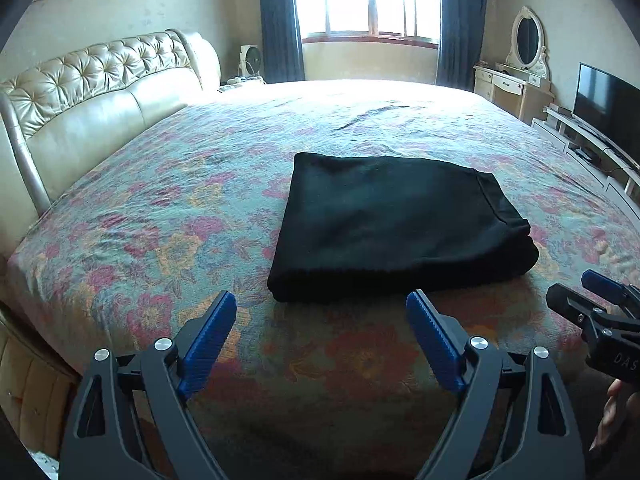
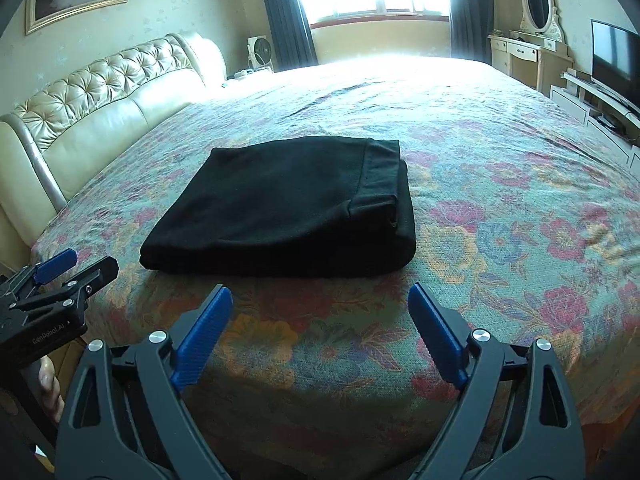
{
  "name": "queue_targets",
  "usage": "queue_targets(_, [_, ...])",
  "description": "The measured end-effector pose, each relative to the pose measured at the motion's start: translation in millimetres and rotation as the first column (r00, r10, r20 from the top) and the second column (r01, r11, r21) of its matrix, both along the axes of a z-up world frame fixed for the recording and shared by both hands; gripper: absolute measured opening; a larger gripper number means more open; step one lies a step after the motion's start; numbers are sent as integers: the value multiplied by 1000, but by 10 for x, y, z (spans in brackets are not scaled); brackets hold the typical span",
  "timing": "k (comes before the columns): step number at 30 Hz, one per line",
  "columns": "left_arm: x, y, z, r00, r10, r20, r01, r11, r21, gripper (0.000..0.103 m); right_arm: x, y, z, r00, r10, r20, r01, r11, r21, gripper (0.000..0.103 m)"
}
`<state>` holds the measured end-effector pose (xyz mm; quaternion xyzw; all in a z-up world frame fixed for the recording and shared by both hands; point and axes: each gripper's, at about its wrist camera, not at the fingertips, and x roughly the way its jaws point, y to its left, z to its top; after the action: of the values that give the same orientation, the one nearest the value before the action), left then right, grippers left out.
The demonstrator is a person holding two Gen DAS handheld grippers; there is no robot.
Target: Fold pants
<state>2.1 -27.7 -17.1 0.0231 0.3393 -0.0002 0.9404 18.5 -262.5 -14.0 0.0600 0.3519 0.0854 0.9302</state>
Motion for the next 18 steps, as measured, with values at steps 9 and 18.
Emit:
queue_targets(9, [-27, -39, 39, 997, -72, 9, 73, 996, -43, 86, 8, 90, 70, 1000, 21, 0, -21, 1000, -4, 90])
queue_targets(18, [47, 88, -16, 997, -71, -42, 66, 990, -122, 86, 5, 152, 51, 999, 39, -13, -39, 999, -8, 90])
